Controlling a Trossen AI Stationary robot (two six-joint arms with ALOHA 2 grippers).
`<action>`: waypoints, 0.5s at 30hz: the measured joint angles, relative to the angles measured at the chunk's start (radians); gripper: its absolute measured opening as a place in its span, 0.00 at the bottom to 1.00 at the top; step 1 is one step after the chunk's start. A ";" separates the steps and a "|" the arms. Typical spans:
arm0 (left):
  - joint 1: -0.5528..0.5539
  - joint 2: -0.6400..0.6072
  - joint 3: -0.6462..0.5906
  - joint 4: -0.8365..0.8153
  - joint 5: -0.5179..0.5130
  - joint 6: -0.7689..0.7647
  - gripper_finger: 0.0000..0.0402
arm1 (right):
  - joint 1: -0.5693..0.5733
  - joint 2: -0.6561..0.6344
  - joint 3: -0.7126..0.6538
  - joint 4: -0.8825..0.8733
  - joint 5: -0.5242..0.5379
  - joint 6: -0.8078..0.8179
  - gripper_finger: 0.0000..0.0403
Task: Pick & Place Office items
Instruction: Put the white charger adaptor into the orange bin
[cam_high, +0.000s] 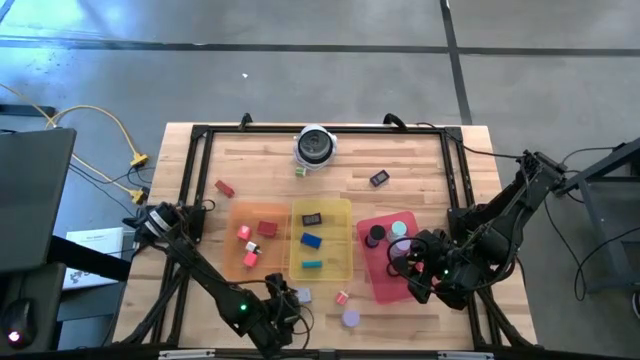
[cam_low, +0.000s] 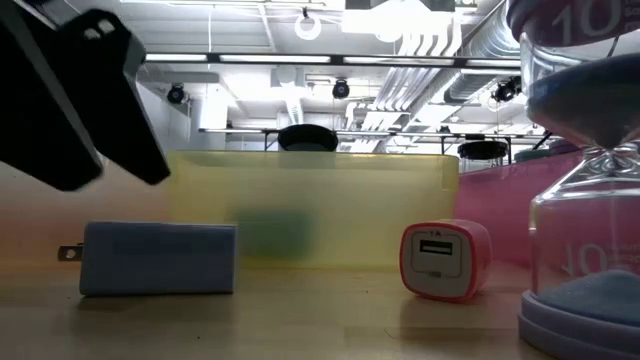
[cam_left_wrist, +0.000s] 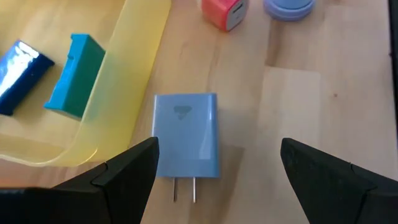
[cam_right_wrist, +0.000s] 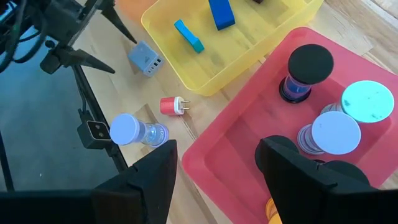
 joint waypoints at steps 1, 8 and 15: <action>0.004 0.000 -0.003 -0.003 0.004 -0.013 0.81 | 0.000 0.000 0.000 0.000 0.000 0.000 0.54; 0.027 -0.017 -0.008 -0.071 0.006 -0.018 0.81 | 0.000 0.000 0.000 0.002 0.000 -0.006 0.54; 0.047 -0.021 -0.021 -0.077 0.059 -0.039 0.81 | 0.000 0.000 0.000 0.005 0.000 -0.007 0.54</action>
